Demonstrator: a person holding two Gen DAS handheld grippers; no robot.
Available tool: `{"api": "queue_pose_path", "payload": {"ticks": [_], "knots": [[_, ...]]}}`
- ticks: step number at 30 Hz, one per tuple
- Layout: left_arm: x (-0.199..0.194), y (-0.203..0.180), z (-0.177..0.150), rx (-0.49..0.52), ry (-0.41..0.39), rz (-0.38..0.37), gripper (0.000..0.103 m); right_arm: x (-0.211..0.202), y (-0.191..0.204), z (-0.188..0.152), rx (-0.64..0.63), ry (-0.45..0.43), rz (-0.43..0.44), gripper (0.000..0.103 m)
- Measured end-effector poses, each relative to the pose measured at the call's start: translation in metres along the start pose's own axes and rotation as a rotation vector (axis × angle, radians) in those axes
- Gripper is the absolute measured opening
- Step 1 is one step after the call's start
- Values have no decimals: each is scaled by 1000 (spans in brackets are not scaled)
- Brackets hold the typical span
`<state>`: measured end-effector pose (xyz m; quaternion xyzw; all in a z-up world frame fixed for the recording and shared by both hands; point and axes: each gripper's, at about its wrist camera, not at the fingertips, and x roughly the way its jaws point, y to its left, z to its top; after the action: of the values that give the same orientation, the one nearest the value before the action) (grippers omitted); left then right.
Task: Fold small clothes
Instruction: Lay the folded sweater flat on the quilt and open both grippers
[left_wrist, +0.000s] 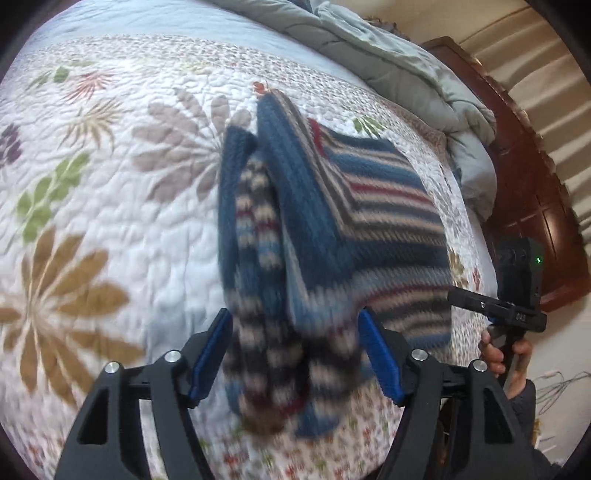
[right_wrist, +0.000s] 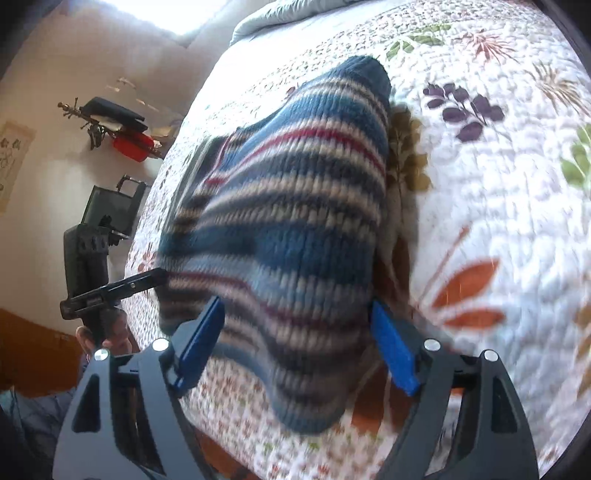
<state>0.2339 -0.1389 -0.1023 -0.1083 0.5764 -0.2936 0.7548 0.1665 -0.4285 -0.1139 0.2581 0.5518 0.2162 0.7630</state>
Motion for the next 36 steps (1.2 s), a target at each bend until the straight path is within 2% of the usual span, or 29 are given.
{"api": "queue_pose_path", "payload": {"ticks": [4,7,9,10,11,12,15,19,23,25,27,28,30,33,35,36], "knots": [[3,-21,-27,51,5,69,71,7,-1,-20,22,42,-8,80],[14,-32,-37,91,-1,178,68,14,-4,-29,40,55,-16,79],[23,-29,-36,90,15,257,48,21,-3,-31,56,61,-8,76],[26,-23,-36,74,26,247,44,23,-2,-33,52,61,-8,74],[30,-12,-33,30,51,231,36,24,-2,-35,44,59,-11,71],[31,-7,-32,13,58,222,31,23,-2,-37,39,55,-7,69],[26,-4,-30,15,51,228,27,23,2,-38,25,36,6,67],[34,-1,-32,25,65,249,28,41,-1,-42,49,76,-41,62],[37,8,-31,-7,79,211,30,39,1,-46,27,75,-57,60],[31,7,-31,-16,74,199,38,37,4,-46,14,78,-77,61],[14,13,-35,-24,60,231,60,34,18,-46,-3,67,-111,65],[3,19,-36,-22,49,242,61,27,24,-46,-15,52,-136,65],[-15,16,-40,-20,15,253,61,15,31,-47,-34,18,-184,65],[-50,2,-33,-3,-95,254,60,-8,50,-44,-95,-59,-276,65],[-70,-15,-21,31,-175,251,60,-22,61,-37,-114,-104,-276,67],[-79,-24,-13,48,-210,215,61,-25,64,-32,-118,-116,-261,68]]}}
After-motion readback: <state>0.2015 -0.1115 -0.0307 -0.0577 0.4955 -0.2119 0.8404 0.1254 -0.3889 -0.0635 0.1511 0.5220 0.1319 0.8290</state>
